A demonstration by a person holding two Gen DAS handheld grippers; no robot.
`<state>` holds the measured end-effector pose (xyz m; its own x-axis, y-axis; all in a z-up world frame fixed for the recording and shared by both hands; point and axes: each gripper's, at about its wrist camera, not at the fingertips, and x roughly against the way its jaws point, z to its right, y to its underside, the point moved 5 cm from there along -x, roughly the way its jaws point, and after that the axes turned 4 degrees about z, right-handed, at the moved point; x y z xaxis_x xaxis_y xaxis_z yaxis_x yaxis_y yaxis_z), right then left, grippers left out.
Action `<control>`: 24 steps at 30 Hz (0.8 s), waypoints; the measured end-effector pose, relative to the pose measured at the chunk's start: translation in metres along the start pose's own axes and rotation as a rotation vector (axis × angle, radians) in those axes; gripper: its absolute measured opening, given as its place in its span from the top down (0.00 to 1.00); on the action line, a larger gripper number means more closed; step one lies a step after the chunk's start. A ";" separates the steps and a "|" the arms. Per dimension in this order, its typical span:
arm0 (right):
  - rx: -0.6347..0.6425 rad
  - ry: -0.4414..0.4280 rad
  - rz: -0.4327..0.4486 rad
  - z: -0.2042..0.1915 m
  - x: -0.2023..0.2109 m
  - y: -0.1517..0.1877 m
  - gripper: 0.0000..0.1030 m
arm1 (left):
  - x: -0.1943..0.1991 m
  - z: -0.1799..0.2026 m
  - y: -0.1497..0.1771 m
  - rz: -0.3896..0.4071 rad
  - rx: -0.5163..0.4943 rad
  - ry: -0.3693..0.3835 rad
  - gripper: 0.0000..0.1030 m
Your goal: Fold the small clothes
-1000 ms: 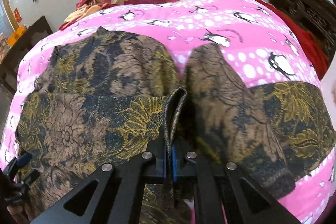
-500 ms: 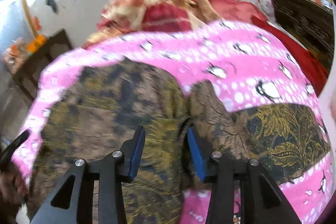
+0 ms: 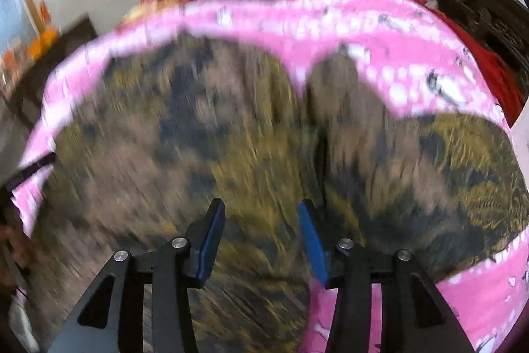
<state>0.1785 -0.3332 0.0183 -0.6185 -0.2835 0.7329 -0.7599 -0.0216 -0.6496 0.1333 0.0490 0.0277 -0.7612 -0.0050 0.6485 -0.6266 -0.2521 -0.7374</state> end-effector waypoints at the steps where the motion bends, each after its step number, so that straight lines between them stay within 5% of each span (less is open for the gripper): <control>1: 0.006 0.002 0.019 -0.005 -0.003 -0.009 0.44 | -0.006 0.003 -0.008 0.006 -0.002 -0.004 0.33; 6: 0.021 0.082 -0.062 -0.009 -0.072 -0.011 0.34 | -0.079 -0.006 0.005 -0.161 -0.021 -0.101 0.32; 7: 0.011 0.072 -0.015 -0.007 -0.072 -0.010 0.32 | -0.079 -0.006 0.007 -0.127 -0.040 -0.099 0.30; 13: 0.094 0.102 -0.077 -0.024 -0.073 -0.015 0.21 | -0.058 -0.009 0.007 -0.115 -0.030 -0.095 0.29; 16: 0.100 0.061 0.001 -0.051 -0.042 -0.016 0.21 | -0.013 0.005 0.014 -0.054 -0.003 -0.025 0.29; 19: 0.166 0.022 -0.018 -0.088 -0.029 0.008 0.21 | 0.006 0.017 0.038 -0.079 -0.039 0.025 0.29; 22: 0.269 0.115 -0.101 -0.101 -0.053 0.049 0.20 | -0.003 0.025 0.071 -0.116 -0.113 0.013 0.24; 24: 0.285 0.133 -0.047 -0.100 -0.051 0.055 0.18 | -0.005 0.027 0.075 -0.097 -0.134 0.012 0.18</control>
<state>0.1481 -0.2246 -0.0345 -0.6186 -0.1487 0.7715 -0.7134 -0.3051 -0.6308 0.0946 0.0044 -0.0262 -0.6975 0.0252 0.7162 -0.7134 -0.1192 -0.6906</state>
